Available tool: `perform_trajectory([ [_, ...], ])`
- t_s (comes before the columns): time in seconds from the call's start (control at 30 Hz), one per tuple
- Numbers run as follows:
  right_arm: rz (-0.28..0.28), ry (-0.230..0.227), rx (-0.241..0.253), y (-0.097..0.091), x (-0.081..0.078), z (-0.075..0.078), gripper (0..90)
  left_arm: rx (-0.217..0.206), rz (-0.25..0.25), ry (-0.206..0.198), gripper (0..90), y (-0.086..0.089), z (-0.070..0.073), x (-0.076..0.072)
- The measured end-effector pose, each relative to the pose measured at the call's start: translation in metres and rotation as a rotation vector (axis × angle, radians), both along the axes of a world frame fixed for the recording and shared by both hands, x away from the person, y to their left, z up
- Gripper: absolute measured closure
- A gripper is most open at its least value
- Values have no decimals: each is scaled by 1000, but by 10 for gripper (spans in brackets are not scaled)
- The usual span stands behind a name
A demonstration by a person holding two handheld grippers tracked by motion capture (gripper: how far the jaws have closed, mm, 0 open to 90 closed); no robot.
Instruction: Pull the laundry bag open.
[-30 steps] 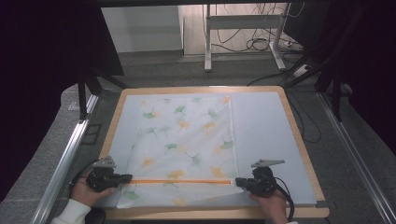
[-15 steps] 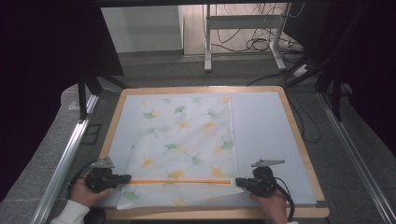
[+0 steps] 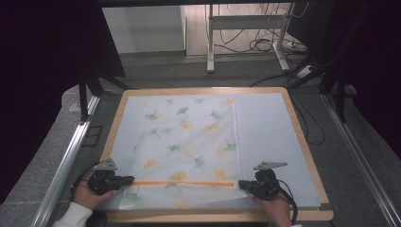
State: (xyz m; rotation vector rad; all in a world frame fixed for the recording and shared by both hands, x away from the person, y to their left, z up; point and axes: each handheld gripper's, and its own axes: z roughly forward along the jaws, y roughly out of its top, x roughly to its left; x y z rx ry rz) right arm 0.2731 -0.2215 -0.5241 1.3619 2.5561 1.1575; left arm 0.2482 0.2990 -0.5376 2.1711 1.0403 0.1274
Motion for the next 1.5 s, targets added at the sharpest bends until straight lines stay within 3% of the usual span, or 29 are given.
perform_trajectory([
  [0.2, 37, -37, 1, 0, -3, 5, 891, 8, 18, -46, 735, -4, 5, -3],
  [0.23, 51, -70, 15, 0, -5, 9, 869, -5, 37, -67, 709, -5, 10, -3],
  [0.27, 51, -70, 15, 0, -5, 9, 869, -5, 37, -67, 685, -5, 10, -3],
  [0.37, 63, -114, 13, 0, -6, 13, 817, -63, 89, -93, 574, -10, 17, 1],
  [0.57, 78, -176, 22, 1, -3, 19, 754, -72, 110, -141, 485, -28, 25, 11],
  [0.67, 70, -184, 20, 0, -1, 19, 721, -76, 113, -164, 477, -35, 27, 18],
  [0.73, 61, -206, 26, -2, 1, 19, 702, -81, 110, -178, 443, -41, 29, 26],
  [0.77, 50, -228, 31, -3, 4, 21, 678, -110, 101, -197, 386, -49, 30, 35],
  [0.87, 32, -250, 15, -4, 10, 21, 631, -126, 84, -199, 325, -57, 30, 45],
  [1.0, -38, -256, -27, -8, 30, 18, 539, -74, 82, -236, 302, -72, 29, 62],
  [1.23, -139, -287, -34, -26, 46, 17, 462, -21, 96, -243, 293, -69, 22, 68],
  [1.33, -155, -295, -43, -32, 44, 18, 451, -23, 104, -246, 294, -62, 22, 66],
  [1.37, -173, -298, -35, -36, 43, 18, 448, -47, 108, -239, 293, -59, 22, 65],
  [1.5, -180, -309, -35, -39, 42, 18, 434, -37, 107, -243, 292, -57, 21, 63],
])
